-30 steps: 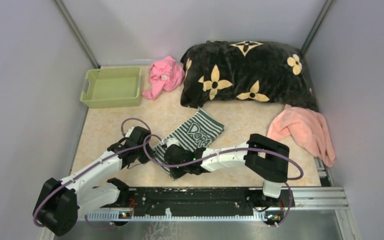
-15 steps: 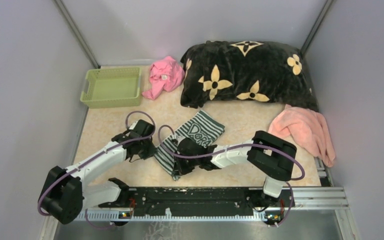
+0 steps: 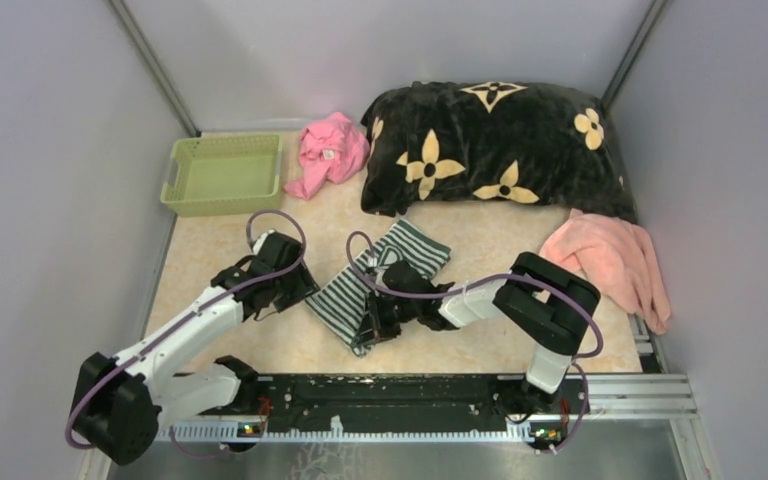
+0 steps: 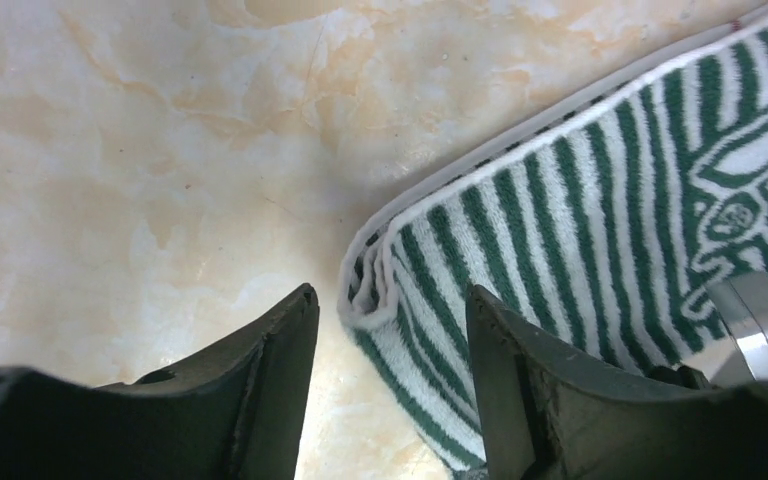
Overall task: Roll the towels
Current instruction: Roll the towel at the center of the board.
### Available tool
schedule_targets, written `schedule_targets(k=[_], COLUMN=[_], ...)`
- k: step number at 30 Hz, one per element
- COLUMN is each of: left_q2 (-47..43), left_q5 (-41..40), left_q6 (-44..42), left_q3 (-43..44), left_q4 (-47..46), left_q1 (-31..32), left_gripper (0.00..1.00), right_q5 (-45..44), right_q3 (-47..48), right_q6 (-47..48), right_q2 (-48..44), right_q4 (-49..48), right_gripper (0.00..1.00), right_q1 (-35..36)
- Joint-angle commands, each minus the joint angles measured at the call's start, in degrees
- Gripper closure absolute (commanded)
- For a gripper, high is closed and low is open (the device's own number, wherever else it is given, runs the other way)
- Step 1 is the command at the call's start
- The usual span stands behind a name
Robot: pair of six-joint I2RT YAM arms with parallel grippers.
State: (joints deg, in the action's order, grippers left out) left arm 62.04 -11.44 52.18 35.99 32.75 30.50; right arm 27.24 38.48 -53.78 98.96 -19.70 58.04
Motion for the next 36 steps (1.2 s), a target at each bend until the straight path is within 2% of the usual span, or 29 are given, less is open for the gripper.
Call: schedule_targets(k=[1,6,11,17,28,33,36], left_q2=[-7.32,-14.99,-18.03,-14.84,-9.78,-7.52,-5.36], left_q5=[-1.23,1.33,7.6,12.63,11.69,10.18,9.87], left_q6=[-0.97,-0.75,-0.09,-0.24,0.15,0.45,0.78], left_q3=[-0.14,-3.38,-7.99,-10.49,-10.11,-10.28,-10.51], left_q4=[4.22,7.55,4.87,-1.6,-7.04,-8.84,-9.73], left_q1=[-0.07,-0.02,-0.05,-0.07,-0.09,-0.09,-0.08], left_gripper=[0.37,0.35,0.36,0.38,0.38,0.38,0.39], right_q5=[5.87,7.91,8.63,8.72,8.7,6.57,3.5], right_q3=[-0.61,0.02,0.37,0.12,2.36,5.0,7.22], right_q6=[-2.87,-3.44,-3.59,-4.09,-2.0,2.2,6.01], right_q2=[-0.16,1.3,3.0,3.77,3.67,0.77,-2.0], right_q4=[-6.81,-6.96,-6.86,-6.97,-3.32,3.64,11.34], right_gripper=[1.0,1.0,1.0,1.0,1.0,0.86,0.75], right_q1=[-2.34,-3.75,-4.38,-5.07,-5.35,-5.39,-5.21])
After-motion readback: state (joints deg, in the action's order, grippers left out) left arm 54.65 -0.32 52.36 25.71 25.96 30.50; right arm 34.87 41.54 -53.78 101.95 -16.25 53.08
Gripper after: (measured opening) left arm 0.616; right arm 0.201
